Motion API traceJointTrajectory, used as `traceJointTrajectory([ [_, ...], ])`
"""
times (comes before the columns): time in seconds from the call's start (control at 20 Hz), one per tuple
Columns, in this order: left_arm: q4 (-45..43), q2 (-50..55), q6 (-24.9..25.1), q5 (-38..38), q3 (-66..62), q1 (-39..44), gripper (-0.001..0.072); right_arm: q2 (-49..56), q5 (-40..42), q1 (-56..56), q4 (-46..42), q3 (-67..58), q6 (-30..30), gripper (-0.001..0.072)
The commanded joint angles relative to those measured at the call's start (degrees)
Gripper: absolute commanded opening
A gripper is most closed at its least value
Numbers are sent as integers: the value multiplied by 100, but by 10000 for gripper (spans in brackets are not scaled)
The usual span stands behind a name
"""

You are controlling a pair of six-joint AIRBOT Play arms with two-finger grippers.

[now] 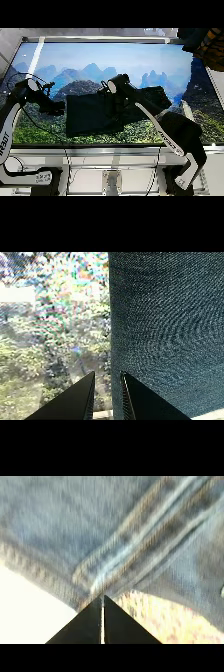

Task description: Fold the clothes and pants, and hang the long-sleeved shirts on hangers.

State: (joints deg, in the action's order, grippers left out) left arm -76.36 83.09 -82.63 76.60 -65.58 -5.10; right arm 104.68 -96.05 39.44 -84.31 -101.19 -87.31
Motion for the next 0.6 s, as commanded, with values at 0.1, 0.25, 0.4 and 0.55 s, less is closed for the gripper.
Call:
traceJointTrajectory([
  [0.1,-52,7,160,-61,9,-17,184,-514,-142,-13,-83,809,61,29],
  [0.25,-39,9,243,-466,96,-111,231,-1005,31,-20,-256,973,68,29],
  [0.4,817,116,872,-739,199,-310,595,-1626,48,-48,-614,973,66,29],
  [0.55,1768,382,1215,-691,201,-516,635,-2153,-46,-278,-616,973,66,29],
])
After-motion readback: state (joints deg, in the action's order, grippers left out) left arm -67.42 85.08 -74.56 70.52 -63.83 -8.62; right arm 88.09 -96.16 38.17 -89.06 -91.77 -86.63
